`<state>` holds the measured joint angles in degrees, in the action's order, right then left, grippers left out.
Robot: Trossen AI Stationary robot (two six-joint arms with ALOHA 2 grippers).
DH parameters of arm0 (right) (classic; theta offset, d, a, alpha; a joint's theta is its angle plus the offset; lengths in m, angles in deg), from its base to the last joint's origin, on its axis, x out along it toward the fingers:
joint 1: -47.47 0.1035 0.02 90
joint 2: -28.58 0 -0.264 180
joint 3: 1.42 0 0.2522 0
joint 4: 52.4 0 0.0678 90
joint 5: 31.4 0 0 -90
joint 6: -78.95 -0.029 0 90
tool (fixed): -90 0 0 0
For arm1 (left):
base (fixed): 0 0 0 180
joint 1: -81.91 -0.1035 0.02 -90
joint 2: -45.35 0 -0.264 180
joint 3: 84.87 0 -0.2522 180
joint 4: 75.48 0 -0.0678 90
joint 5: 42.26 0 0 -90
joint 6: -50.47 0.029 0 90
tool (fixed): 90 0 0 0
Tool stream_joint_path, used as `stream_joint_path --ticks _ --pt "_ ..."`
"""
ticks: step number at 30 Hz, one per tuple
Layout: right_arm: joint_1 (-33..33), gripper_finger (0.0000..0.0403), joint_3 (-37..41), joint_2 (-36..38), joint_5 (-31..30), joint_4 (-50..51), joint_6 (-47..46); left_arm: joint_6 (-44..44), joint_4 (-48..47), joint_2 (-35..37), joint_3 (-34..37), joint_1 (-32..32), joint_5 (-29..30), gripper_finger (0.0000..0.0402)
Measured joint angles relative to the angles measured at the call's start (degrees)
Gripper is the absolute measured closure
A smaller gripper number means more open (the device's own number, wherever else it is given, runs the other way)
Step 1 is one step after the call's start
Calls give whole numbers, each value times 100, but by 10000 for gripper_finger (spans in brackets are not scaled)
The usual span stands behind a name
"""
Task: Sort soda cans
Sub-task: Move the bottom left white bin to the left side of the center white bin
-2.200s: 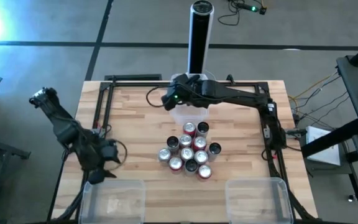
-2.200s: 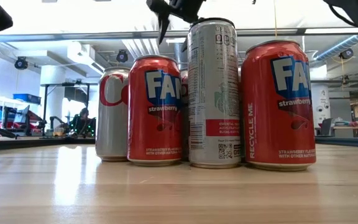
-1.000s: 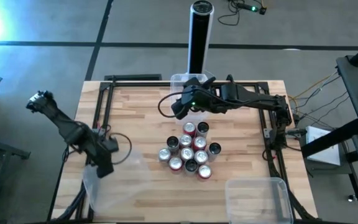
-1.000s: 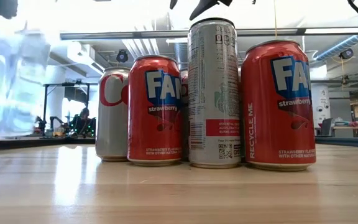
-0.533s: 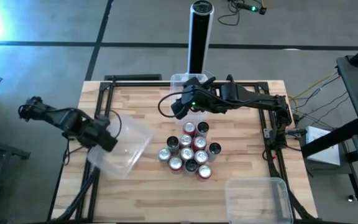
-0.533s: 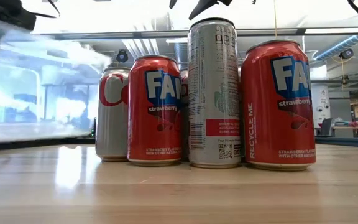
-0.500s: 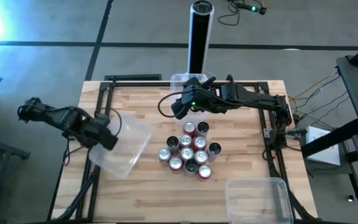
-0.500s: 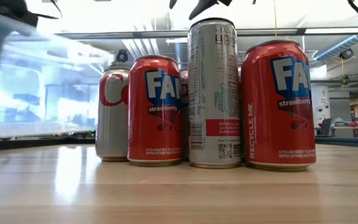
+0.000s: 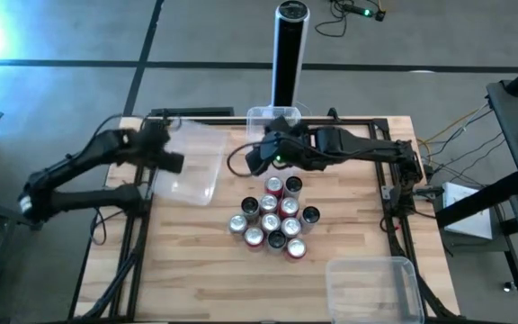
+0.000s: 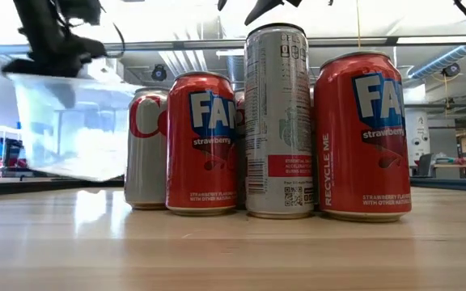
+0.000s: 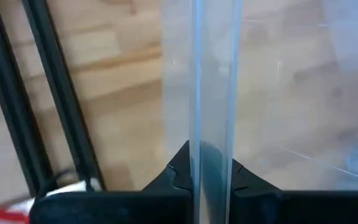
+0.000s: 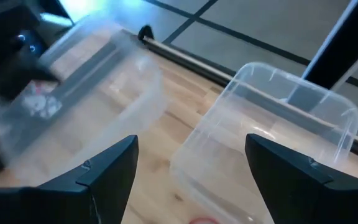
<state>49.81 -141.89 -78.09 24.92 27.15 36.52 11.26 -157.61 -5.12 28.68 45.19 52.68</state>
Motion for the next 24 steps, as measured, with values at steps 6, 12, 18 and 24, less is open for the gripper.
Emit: stream_joint_path --ticks 6,12,18,24 --pt "513 84 -3 42 -263 694 -156 919 431 -598 2 -1430 -454 401" --pt "859 53 -7 58 -265 1033 -568 916 932 -1363 11 -1894 -714 401" --pt "947 46 -7 79 -232 1212 -875 521 1447 -1904 0 -1895 -1207 401" --pt "979 45 -6 90 -233 1464 -1069 391 1578 -2127 0 -1895 -1308 401"
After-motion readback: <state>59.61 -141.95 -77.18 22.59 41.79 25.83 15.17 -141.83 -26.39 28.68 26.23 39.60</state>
